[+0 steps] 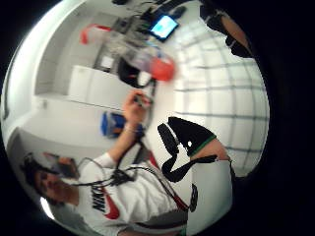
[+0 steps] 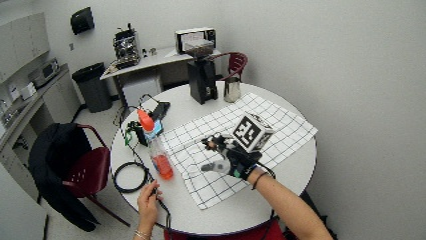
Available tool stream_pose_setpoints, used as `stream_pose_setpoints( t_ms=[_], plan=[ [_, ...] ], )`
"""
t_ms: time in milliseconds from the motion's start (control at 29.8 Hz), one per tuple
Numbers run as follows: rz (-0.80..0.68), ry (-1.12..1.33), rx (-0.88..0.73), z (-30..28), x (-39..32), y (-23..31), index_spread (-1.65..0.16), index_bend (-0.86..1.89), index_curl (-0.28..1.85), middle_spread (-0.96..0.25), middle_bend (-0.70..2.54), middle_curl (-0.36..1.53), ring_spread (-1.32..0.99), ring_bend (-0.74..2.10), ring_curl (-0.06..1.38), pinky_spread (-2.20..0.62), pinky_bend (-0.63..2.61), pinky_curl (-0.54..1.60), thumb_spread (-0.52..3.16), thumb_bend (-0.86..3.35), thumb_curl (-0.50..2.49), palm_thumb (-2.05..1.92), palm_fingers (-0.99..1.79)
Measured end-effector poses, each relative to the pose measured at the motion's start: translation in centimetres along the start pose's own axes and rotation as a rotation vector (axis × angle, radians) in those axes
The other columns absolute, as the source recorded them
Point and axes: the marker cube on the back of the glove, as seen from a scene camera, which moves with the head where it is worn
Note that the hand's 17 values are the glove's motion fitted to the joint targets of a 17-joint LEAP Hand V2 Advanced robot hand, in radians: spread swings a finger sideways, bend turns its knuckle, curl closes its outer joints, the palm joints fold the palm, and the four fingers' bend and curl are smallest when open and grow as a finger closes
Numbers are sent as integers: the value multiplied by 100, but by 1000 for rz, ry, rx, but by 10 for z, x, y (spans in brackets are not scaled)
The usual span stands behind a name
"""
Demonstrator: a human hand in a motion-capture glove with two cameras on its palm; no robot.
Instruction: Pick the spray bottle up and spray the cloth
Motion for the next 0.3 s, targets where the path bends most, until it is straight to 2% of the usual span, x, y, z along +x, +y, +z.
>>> stream_pose_setpoints(
  t_ms=[134,302],
  plan=[
    [90,72,-58,7,26,43,-33,16,26,-7,41,40,-2,22,32,24,19,33,98,-3,37,68,63],
    [114,60,-160,9,33,62,-34,21,29,-6,38,39,0,14,29,25,18,32,100,-4,35,64,63]
  ],
)
